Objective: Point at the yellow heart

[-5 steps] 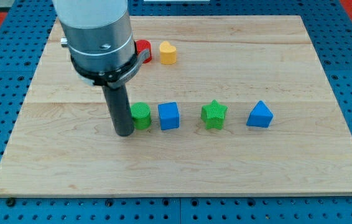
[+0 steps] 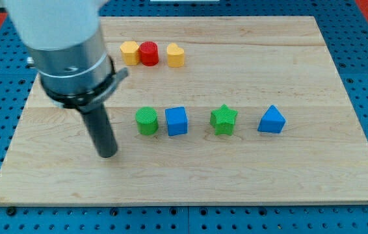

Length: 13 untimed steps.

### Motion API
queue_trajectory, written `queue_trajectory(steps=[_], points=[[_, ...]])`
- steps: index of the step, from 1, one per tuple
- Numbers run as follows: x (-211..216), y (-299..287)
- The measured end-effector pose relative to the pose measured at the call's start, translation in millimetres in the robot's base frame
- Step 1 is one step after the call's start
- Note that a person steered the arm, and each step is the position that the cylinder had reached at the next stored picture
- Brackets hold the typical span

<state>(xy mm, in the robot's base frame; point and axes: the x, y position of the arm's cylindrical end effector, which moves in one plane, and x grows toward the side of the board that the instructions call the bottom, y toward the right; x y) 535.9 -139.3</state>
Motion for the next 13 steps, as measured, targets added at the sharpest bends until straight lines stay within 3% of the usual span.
queue_trajectory(steps=[11,13], points=[[-1.5,11.8],[-26.5,-16.1]])
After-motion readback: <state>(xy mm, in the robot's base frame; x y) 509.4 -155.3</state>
